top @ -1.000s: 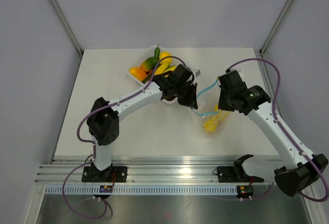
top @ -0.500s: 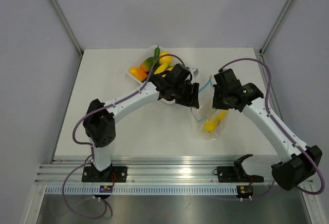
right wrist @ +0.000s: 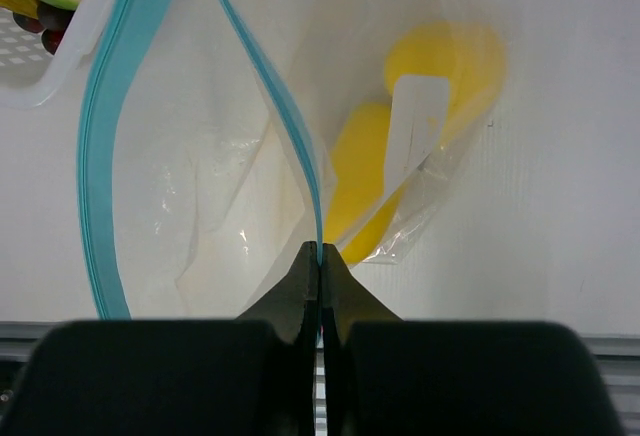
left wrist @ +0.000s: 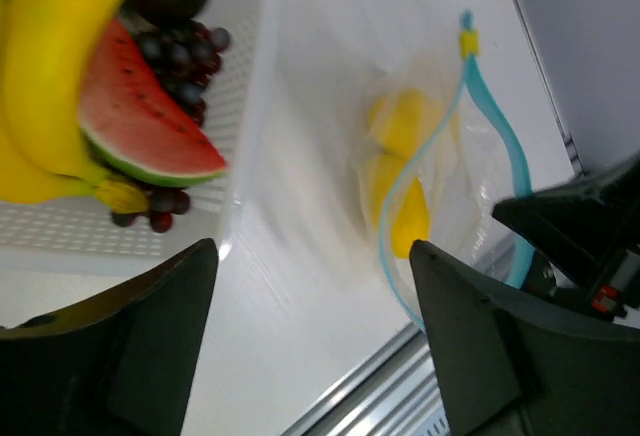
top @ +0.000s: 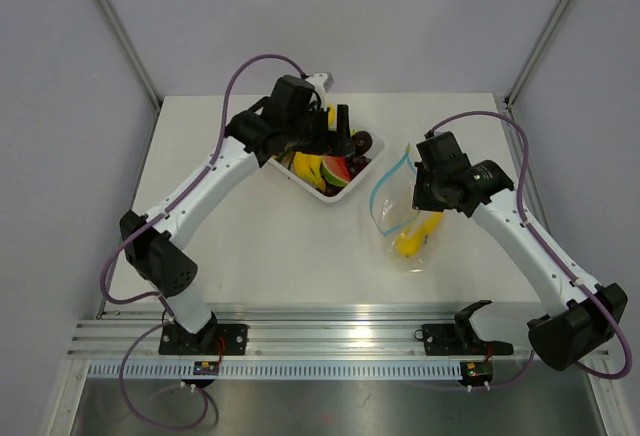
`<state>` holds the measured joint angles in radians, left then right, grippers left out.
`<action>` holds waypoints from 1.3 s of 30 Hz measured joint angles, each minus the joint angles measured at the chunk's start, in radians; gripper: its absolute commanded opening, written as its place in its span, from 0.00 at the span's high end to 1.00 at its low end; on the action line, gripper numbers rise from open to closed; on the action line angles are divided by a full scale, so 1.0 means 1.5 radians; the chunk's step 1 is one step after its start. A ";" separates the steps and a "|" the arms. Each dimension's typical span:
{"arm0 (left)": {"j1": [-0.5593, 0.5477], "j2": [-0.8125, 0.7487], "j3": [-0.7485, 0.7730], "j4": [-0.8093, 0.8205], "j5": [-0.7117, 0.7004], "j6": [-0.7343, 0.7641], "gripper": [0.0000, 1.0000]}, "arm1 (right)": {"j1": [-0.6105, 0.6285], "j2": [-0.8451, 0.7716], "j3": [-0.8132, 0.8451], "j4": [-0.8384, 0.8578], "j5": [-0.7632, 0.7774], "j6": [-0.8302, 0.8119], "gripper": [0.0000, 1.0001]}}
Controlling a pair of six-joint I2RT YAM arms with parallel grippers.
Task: Place the food in the zip-top bag and seal the zipper
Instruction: Adjust the zipper food storage bag at the center of the board, then pick up the fake fruit from the bin.
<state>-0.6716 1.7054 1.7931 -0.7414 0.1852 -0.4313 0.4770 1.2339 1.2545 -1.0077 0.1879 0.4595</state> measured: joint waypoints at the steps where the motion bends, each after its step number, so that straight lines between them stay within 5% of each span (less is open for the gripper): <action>1: 0.015 -0.006 0.000 -0.001 -0.025 0.004 0.01 | 0.000 0.000 0.002 0.000 0.000 0.000 1.00; 6: 0.061 0.008 -0.003 0.001 -0.154 0.036 0.01 | 0.000 0.000 0.009 -0.001 -0.007 0.000 1.00; 12: 0.063 0.098 0.009 0.012 -0.218 0.079 0.23 | 0.000 0.000 0.010 0.000 -0.012 0.000 1.00; 31: 0.021 0.325 0.206 0.034 -0.340 0.244 0.32 | 0.000 0.008 0.010 0.014 -0.029 0.001 1.00; 39: 0.011 0.371 0.214 0.038 -0.397 0.290 0.37 | 0.000 0.009 0.006 0.026 -0.035 0.003 1.00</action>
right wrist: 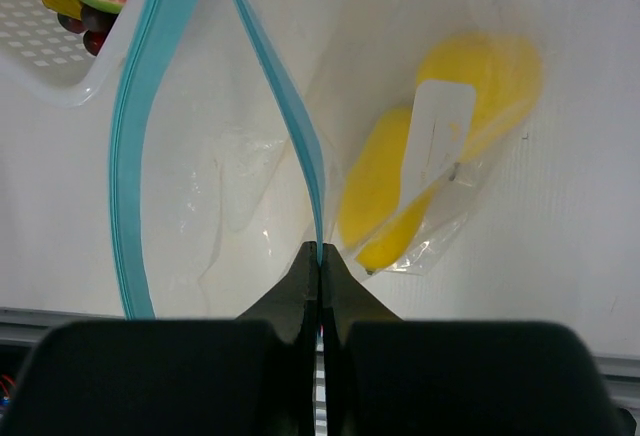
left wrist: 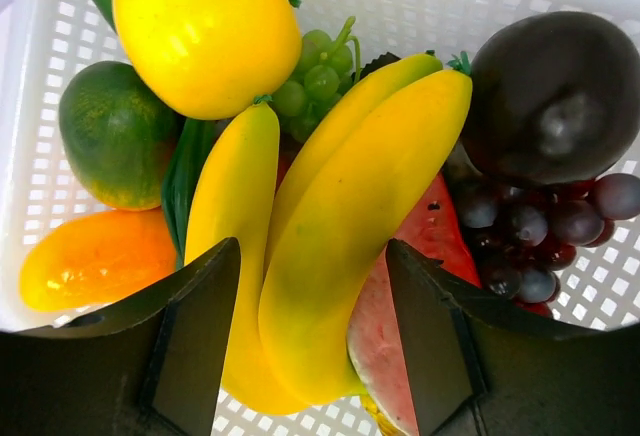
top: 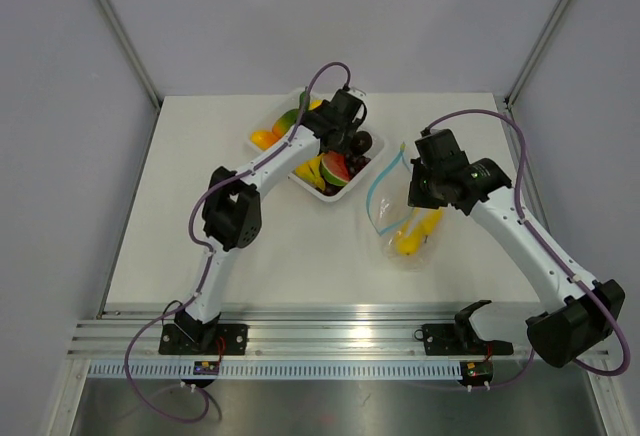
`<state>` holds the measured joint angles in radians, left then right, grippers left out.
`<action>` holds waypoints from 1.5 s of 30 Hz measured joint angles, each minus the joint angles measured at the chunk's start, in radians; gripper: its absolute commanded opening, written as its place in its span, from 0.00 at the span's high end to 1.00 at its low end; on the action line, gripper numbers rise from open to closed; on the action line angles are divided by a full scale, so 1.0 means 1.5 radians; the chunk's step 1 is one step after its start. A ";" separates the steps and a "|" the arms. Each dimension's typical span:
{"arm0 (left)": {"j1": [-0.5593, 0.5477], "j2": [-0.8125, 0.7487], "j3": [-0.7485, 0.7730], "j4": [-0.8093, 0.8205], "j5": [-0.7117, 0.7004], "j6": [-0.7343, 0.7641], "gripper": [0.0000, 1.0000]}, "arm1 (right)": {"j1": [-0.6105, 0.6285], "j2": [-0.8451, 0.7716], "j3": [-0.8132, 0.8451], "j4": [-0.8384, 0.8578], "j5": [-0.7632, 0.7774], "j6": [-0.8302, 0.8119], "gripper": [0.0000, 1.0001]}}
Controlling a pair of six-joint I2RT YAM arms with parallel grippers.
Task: Place the food in the zip-top bag and seal the zipper
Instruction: Pick up the fake fruit from the bin.
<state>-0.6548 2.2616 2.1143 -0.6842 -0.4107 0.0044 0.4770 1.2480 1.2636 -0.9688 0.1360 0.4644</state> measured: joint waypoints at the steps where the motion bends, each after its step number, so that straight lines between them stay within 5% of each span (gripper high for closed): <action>1: -0.003 0.000 0.000 -0.001 -0.010 0.004 0.38 | 0.000 0.002 0.000 0.001 0.000 0.000 1.00; 12: -0.028 0.014 -0.015 0.009 -0.106 0.058 0.40 | 0.000 0.014 -0.005 0.007 -0.005 0.001 1.00; 26: -0.051 0.015 -0.043 0.020 -0.192 0.093 1.00 | 0.000 0.014 -0.009 0.014 -0.005 0.002 1.00; 45: -0.057 -0.146 -0.108 0.078 -0.285 0.125 1.00 | 0.000 0.010 -0.023 0.031 -0.019 0.019 1.00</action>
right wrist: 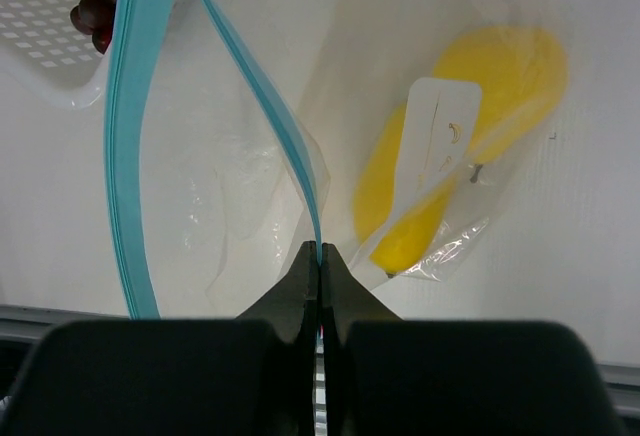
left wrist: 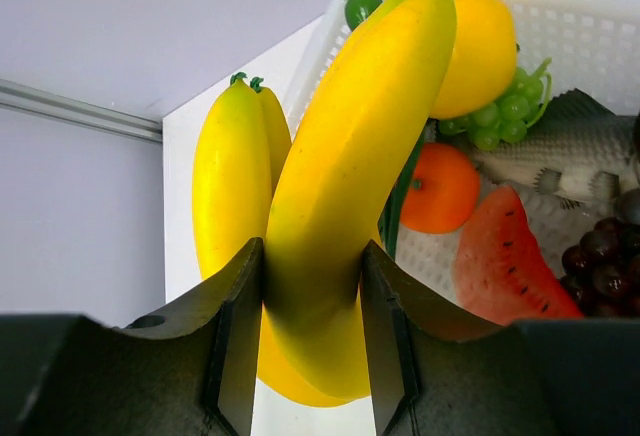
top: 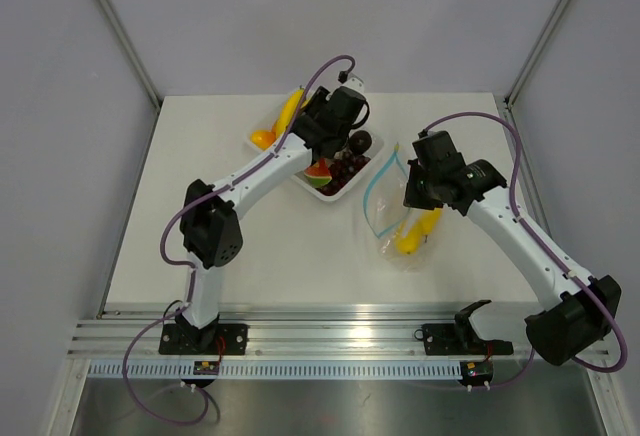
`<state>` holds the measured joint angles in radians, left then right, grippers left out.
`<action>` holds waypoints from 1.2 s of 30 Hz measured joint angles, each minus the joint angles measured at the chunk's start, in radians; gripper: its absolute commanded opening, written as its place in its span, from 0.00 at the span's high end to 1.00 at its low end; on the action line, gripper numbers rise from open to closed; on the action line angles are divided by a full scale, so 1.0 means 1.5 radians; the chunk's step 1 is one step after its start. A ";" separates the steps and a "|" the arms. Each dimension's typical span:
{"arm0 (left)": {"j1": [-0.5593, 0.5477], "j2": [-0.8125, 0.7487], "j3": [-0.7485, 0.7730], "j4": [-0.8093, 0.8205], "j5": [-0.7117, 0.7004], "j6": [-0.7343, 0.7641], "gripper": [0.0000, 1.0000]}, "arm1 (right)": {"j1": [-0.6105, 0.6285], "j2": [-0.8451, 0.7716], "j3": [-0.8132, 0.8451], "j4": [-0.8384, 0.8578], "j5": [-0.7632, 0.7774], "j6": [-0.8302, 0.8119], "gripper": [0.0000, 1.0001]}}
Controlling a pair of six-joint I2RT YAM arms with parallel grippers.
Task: Place the food in the zip-top bag and seal the zipper
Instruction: Pick up the fake fruit from the bin, then place the fake fruit in the zipper food storage bag.
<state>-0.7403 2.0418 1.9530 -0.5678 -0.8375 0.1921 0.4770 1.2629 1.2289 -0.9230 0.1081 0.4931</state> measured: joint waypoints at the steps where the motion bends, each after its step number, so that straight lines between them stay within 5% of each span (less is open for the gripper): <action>1: 0.000 -0.003 0.000 0.002 -0.004 0.002 1.00 | 0.000 -0.001 0.000 0.001 -0.001 0.001 1.00; 10: -0.009 -0.032 0.000 0.009 -0.013 0.017 1.00 | 0.000 -0.005 0.000 0.010 -0.012 0.009 1.00; 19: -0.071 -0.165 -0.010 -0.008 0.002 -0.026 1.00 | 0.000 -0.004 0.000 0.028 -0.034 0.023 1.00; 36: -0.244 -0.269 -0.217 0.128 0.002 -0.075 1.00 | 0.000 -0.003 -0.003 0.052 -0.062 0.050 1.00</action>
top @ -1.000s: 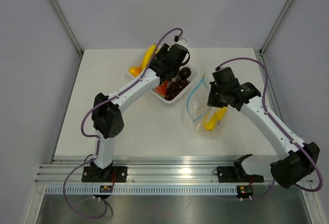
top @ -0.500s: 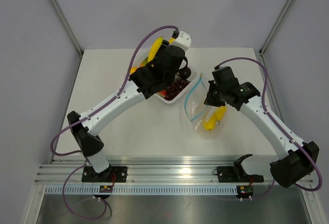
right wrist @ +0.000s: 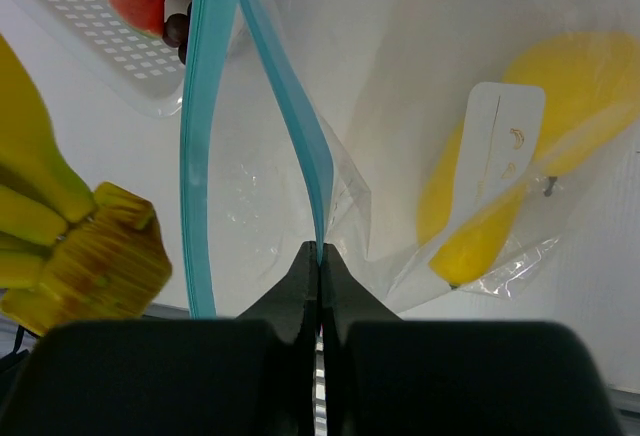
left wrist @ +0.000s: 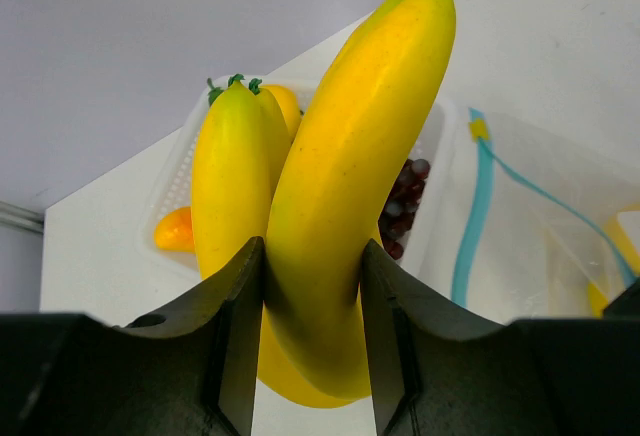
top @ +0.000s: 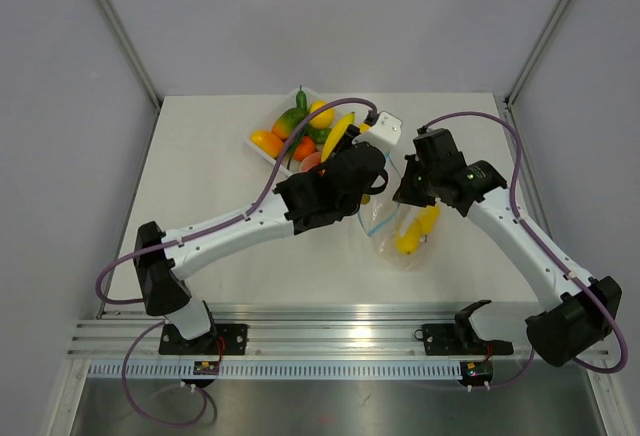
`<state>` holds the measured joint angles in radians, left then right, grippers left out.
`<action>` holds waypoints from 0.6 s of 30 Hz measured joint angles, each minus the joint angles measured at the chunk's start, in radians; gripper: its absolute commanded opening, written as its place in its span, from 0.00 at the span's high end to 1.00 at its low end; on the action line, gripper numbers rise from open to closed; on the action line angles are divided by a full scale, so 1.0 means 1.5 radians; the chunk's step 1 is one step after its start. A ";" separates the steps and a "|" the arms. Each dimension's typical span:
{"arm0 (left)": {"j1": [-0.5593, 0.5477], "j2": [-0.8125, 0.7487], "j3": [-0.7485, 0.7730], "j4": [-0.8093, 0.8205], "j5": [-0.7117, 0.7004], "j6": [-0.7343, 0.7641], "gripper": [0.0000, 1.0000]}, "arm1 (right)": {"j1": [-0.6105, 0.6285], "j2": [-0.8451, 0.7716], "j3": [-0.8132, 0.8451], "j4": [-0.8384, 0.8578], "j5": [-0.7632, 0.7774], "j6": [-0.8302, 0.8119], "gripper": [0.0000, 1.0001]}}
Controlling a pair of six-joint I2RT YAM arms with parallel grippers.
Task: Place the food in the zip-top bag and seal the zipper
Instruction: Place the fake fruit in the zipper food storage bag.
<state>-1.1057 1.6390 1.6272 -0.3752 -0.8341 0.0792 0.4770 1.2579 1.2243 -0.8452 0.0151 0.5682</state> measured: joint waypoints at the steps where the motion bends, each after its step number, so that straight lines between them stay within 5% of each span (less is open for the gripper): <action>1: -0.007 0.000 -0.006 0.010 -0.002 -0.005 1.00 | 0.000 -0.002 -0.002 0.002 -0.001 0.002 1.00; 18: -0.088 0.032 -0.077 0.139 -0.089 -0.070 1.00 | 0.000 -0.065 -0.038 0.031 -0.039 0.050 1.00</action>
<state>-1.2373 1.6867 1.5120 -0.1673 -0.9668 -0.0265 0.4774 1.1599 1.1679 -0.7986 -0.0433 0.6434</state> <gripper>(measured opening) 0.409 0.011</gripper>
